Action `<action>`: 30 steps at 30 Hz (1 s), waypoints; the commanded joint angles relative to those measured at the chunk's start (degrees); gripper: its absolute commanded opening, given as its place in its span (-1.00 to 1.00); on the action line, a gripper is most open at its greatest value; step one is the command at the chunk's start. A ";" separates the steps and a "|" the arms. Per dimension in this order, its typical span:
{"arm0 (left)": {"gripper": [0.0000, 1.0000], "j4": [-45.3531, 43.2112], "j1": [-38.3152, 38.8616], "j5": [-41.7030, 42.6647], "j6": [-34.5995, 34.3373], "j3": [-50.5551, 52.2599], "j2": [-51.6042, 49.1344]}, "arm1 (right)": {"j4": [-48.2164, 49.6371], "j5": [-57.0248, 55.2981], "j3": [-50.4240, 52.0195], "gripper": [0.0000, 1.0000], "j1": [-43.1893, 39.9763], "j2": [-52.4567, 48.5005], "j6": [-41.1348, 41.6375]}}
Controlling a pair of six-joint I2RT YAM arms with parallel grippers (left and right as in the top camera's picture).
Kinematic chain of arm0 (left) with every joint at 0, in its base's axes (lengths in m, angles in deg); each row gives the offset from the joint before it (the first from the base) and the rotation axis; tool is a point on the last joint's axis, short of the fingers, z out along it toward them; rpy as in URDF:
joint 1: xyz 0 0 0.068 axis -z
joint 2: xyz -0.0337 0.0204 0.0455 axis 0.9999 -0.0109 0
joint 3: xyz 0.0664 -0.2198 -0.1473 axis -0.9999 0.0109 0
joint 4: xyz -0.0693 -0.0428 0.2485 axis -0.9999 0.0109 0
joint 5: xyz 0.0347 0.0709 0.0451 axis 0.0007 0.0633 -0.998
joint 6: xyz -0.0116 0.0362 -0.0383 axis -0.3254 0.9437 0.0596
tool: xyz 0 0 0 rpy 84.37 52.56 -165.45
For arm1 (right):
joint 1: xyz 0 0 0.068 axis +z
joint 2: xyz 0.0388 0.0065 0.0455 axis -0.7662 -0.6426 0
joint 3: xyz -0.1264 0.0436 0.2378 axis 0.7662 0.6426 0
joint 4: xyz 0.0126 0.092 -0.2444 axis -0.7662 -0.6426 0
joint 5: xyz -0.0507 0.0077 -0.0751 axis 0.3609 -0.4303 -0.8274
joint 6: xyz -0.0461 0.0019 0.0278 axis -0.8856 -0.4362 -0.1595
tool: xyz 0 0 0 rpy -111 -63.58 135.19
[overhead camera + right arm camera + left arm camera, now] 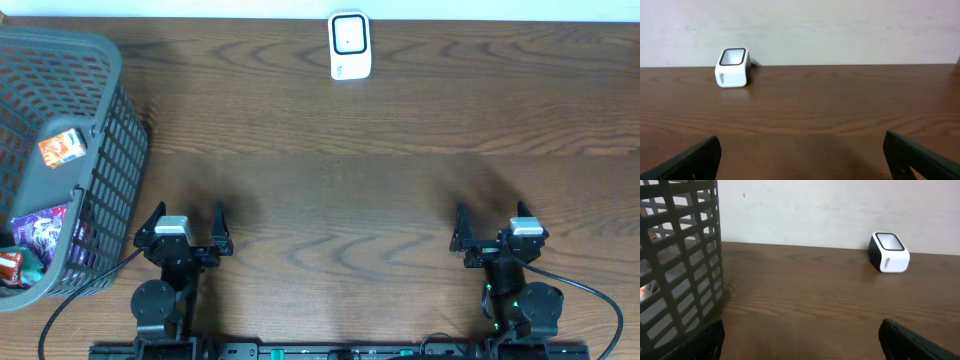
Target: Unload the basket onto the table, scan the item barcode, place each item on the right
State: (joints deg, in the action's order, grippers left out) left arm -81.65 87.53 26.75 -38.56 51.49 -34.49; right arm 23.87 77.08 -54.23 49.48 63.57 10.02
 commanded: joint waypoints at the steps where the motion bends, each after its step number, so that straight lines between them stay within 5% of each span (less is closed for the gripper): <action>1: 0.96 2.54 -0.28 0.98 -0.24 0.55 0.35 | -0.22 -0.26 0.09 0.99 -0.33 0.35 -0.81; 30: 0.96 1.97 -0.28 0.98 -0.20 0.55 0.35 | -0.22 -0.26 0.09 0.98 -0.33 0.35 -0.81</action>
State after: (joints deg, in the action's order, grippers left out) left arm -81.76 87.53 26.75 -38.54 51.49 -34.49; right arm 23.87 77.08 -54.23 49.48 63.57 10.02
